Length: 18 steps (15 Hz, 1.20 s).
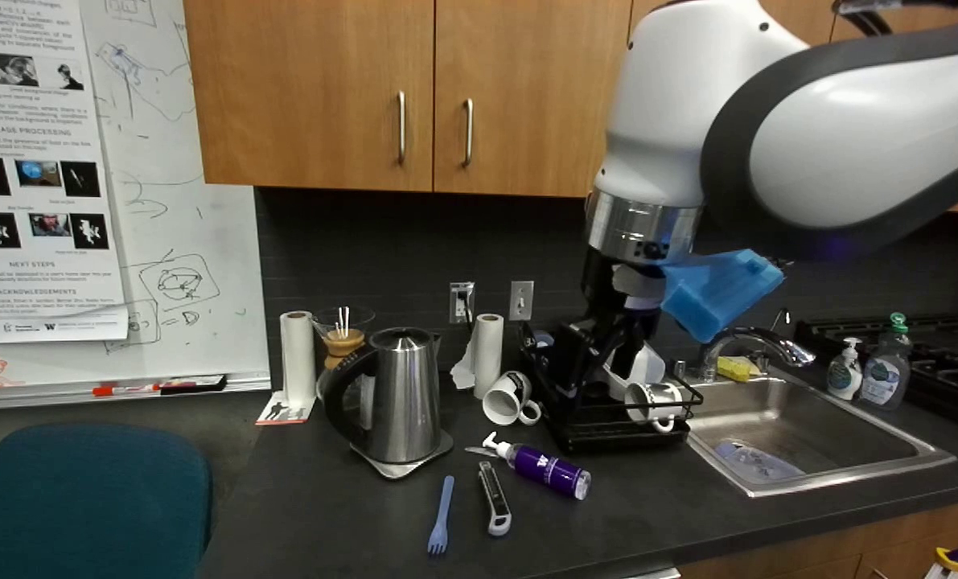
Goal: Open the top cabinet
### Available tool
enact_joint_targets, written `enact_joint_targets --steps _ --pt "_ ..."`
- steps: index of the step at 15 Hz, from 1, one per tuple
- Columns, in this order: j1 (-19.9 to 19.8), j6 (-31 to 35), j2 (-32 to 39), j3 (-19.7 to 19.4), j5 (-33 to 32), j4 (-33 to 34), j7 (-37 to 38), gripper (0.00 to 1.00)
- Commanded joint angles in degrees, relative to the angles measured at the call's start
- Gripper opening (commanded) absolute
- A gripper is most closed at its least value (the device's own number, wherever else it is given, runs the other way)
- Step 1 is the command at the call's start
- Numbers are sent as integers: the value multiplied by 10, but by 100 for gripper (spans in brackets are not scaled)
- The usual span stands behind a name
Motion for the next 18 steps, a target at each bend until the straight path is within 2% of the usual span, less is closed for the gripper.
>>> enact_joint_targets --steps 1,13,18 --pt "8 -1 2 -8 -7 1 5 100" --pt "8 -1 2 -8 -7 1 5 100" --pt "-12 73 8 16 -38 -11 37 100"
